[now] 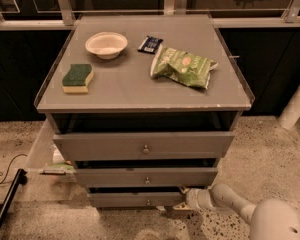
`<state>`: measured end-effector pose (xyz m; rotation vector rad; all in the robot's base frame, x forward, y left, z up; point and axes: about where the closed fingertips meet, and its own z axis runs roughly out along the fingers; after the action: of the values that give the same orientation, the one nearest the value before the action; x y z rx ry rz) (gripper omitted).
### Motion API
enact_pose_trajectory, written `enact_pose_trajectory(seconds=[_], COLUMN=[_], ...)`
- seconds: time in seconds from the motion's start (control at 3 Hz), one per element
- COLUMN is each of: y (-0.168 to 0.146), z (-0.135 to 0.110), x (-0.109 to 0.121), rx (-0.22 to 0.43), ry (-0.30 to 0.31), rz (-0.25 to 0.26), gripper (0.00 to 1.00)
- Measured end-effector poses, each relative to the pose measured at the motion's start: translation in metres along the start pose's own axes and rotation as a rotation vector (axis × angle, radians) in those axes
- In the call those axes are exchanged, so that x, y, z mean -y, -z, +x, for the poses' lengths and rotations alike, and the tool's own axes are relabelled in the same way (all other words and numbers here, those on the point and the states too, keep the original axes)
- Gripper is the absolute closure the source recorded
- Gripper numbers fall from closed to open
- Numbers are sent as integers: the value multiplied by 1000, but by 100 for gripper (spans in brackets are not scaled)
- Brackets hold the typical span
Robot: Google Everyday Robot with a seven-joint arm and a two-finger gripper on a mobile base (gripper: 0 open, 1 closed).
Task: Open bottom drawer
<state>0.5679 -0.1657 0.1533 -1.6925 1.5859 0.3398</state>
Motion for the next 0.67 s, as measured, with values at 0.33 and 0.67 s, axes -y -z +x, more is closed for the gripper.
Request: enact_pose_trajectory(seconds=[0.33,0.67], y=[5,8], z=[-5,-8], x=[4,5], rx=[0,0], ry=[0,0], rz=[0,0], gripper=[64,87])
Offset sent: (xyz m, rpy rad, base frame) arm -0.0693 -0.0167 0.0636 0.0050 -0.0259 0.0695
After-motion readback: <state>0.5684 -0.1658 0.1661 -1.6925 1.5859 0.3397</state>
